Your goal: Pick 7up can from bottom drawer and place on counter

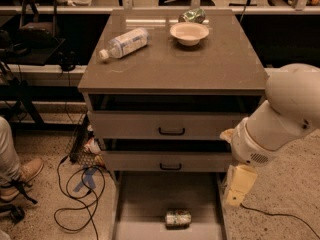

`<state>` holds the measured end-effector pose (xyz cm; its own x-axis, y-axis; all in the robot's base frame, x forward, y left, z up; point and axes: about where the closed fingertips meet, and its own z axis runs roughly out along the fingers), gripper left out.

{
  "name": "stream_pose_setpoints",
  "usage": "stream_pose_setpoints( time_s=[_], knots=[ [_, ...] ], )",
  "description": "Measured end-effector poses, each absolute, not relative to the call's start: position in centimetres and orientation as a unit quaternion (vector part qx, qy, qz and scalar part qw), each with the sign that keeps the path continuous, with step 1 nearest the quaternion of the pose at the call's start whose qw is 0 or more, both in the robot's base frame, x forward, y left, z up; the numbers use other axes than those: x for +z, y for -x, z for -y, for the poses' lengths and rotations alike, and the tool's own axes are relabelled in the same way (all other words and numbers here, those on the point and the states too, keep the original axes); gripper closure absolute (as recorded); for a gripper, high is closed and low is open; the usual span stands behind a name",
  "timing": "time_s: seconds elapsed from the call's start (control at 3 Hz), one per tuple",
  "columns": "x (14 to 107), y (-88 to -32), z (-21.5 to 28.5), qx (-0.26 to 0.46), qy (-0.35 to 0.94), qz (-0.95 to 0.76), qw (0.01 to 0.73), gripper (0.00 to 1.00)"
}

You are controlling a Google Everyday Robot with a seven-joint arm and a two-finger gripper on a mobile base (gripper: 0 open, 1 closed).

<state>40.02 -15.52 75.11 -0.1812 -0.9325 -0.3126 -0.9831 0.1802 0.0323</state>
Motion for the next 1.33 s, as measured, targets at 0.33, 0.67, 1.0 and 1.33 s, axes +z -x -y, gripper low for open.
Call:
stream_pose_setpoints(
  time_s=[0.33, 0.67, 1.0, 1.33],
  knots=[
    [75.5, -40.3, 15.5, 0.112, 0.63, -0.76, 0.115, 0.0],
    [72.5, -41.1, 15.4, 0.097, 0.619, -0.772, 0.111, 0.0],
    [64.1, -42.4, 15.1, 0.089, 0.594, -0.794, 0.097, 0.0],
    [55.6, -43.9, 14.2, 0.09, 0.575, -0.808, 0.086, 0.0]
  ],
)
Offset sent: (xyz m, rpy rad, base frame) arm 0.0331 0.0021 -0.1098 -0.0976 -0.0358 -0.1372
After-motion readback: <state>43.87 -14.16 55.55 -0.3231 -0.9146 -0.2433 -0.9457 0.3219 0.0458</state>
